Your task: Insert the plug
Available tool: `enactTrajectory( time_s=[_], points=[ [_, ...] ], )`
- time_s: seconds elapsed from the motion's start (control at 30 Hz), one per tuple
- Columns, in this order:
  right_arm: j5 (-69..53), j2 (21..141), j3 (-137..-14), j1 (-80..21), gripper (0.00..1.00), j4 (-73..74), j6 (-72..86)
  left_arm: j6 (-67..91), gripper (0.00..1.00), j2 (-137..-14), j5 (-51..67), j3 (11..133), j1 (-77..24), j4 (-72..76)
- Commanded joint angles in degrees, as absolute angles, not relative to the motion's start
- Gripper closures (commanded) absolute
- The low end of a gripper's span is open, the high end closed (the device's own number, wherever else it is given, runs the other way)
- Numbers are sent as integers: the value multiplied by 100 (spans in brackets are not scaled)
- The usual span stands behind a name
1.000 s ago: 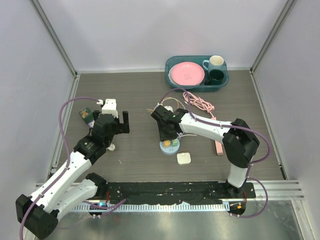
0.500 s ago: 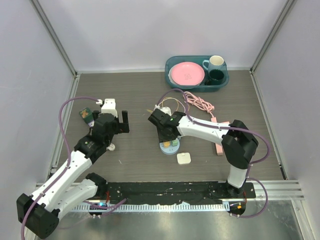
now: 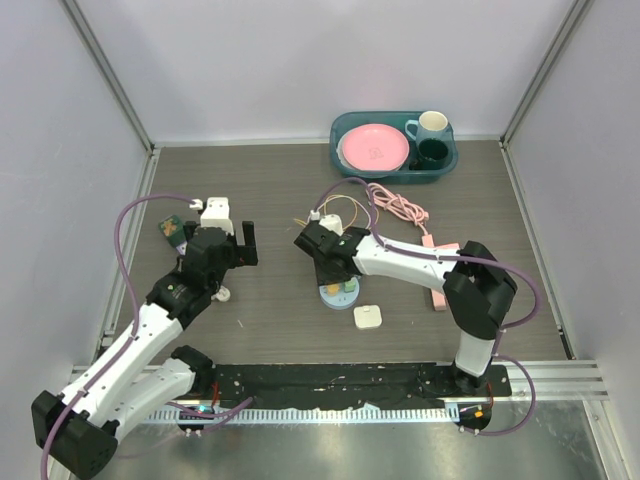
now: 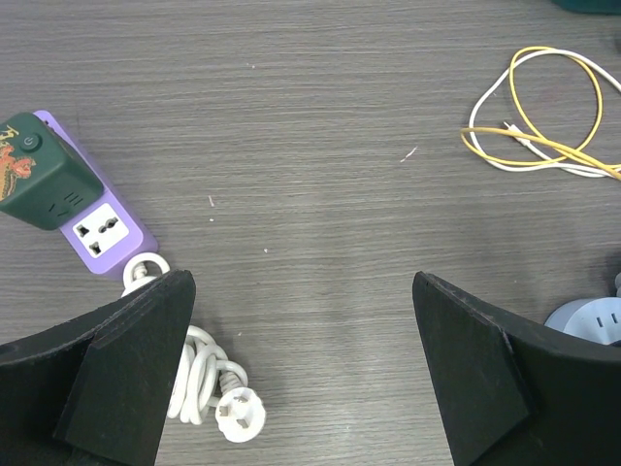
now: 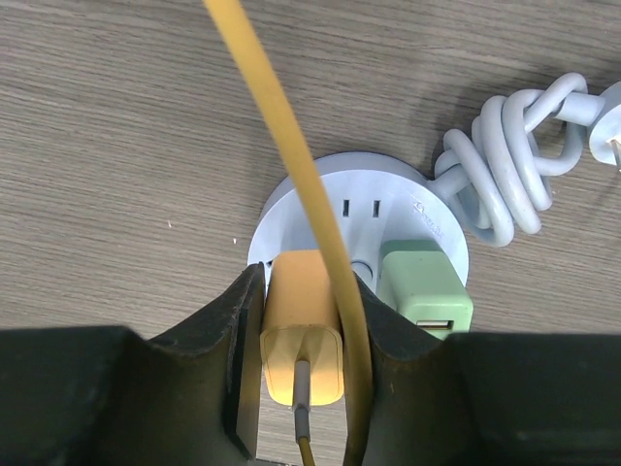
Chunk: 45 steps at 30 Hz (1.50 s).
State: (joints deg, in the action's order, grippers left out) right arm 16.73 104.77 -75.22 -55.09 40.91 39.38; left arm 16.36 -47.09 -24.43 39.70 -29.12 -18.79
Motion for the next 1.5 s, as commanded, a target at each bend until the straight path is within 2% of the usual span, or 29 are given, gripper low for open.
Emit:
enactTrajectory(
  time_s=[0.0,0.47,0.67,0.7,0.73,0.8,0.83,0.9,0.93,1.03,1.13,1.23,1.4,1.47],
  points=[
    [1837,11232,-6672,-5537,99,4070,4096,1705,0,-4605,-2479,3964,-2883,-1802],
    [1574,11672,-6267,-5467,99,3771,4008,1705,0,-4562,-2435,3955,-2892,-1819],
    [1687,11163,-6845,-5484,98,3902,3788,1705,0,-4579,-2303,3955,-2883,-1802],
    [1722,11136,-7003,-5484,96,3955,3736,1696,0,-4579,-2277,3964,-2883,-1767],
    [1749,11084,-7353,-5484,86,4077,3605,1688,0,-4588,-2224,3946,-2883,-1758],
    [1845,11066,-7715,-5476,71,4209,3464,1670,0,-4588,-2093,3938,-2892,-1723],
    [1872,11057,-8065,-5476,57,4306,3332,1653,0,-4597,-2074,3938,-2883,-1714],
    [1925,11092,-8418,-5458,44,4403,3200,1626,0,-4605,-1996,3938,-2883,-1705],
    [1907,11109,-8751,-5449,34,4456,3112,1617,0,-4605,-1960,3938,-2892,-1705],
    [1942,11127,-9340,-5440,20,4509,2831,1608,0,-4614,-1873,3920,-2883,-1661],
    [1881,11057,-9815,-5440,13,4605,2628,1591,0,-4641,-1767,3911,-2883,-1635],
    [1828,10750,-9914,-5432,11,4605,2584,1565,0,-4667,-1670,3902,-2892,-1582],
    [1986,9916,-9371,-5327,15,4597,2952,1451,0,-4755,-1056,3867,-2892,-1380],
    [1917,9399,-8791,-5116,18,4597,3303,1407,0,-4816,-627,3850,-2883,-1249]
  ],
)
